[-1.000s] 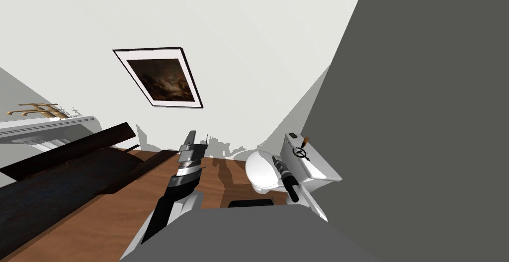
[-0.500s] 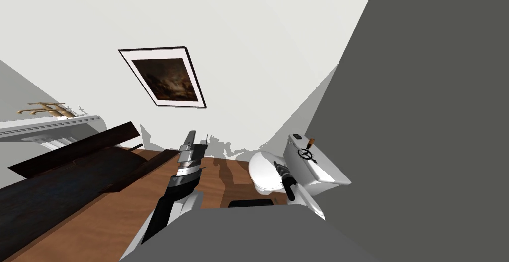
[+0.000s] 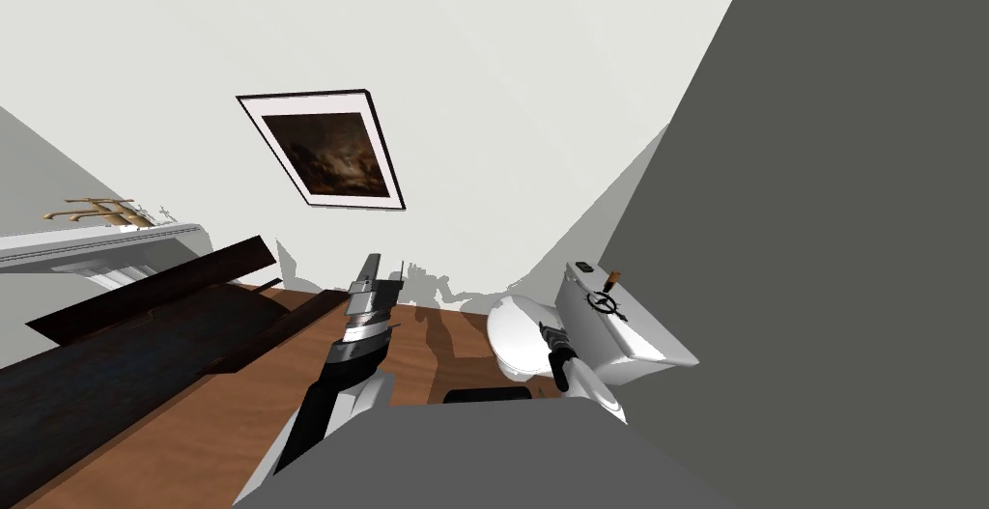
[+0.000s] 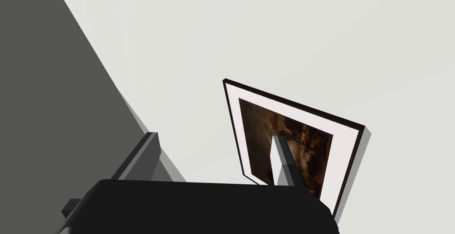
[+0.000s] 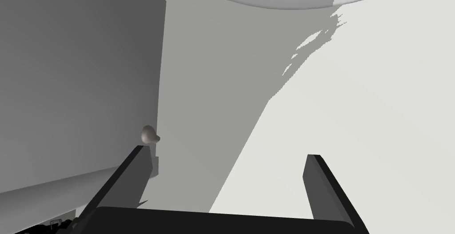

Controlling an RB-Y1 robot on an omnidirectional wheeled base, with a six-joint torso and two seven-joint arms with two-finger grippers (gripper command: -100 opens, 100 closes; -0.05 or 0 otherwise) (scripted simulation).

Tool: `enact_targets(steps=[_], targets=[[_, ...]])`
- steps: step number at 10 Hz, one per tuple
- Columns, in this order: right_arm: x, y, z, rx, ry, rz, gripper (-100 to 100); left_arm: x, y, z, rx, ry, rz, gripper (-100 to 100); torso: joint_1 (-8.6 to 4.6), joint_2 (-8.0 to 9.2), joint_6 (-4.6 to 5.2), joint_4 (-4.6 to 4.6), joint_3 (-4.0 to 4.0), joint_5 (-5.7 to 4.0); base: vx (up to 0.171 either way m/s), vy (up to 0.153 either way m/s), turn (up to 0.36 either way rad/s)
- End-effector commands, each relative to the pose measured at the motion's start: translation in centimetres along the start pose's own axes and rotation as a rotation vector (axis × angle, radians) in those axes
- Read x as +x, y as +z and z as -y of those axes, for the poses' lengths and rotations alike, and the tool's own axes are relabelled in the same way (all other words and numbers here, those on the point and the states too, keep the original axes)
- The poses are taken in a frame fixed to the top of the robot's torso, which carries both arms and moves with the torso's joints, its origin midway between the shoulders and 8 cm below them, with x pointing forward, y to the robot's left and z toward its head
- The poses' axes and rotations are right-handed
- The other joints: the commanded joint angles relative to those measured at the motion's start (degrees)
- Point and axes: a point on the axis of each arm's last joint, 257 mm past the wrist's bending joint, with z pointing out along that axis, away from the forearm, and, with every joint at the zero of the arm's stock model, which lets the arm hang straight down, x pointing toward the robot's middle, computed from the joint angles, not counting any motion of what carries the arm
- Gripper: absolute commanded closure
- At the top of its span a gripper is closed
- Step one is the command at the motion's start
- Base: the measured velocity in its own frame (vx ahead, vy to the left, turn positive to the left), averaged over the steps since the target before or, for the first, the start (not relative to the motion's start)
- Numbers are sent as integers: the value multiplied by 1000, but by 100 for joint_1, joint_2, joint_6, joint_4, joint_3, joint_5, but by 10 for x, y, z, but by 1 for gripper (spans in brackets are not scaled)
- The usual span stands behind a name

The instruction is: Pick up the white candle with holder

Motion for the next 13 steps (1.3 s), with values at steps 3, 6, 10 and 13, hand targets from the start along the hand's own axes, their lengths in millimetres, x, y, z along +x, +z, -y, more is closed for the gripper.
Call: enact_targets(steps=[3,6,10,13], targets=[[11,3,28,93,-121,-22,-100,0,0,0,0,0,0,0,-9,5,-1,2,3,-2,10,24,8],[9,12,55,187,-291,-21,-100,0,0,0,0,0,0,0,-6,1,0,0,1,-1,23,34,8],[10,13,86,282,-414,-27,-100,0,0,0,0,0,0,0,-13,5,0,2,3,-3,13,15,4],[-12,18,108,376,-575,7,-100,0,0,0,0,0,0,0,-15,2,1,1,2,-3,19,13,3]])
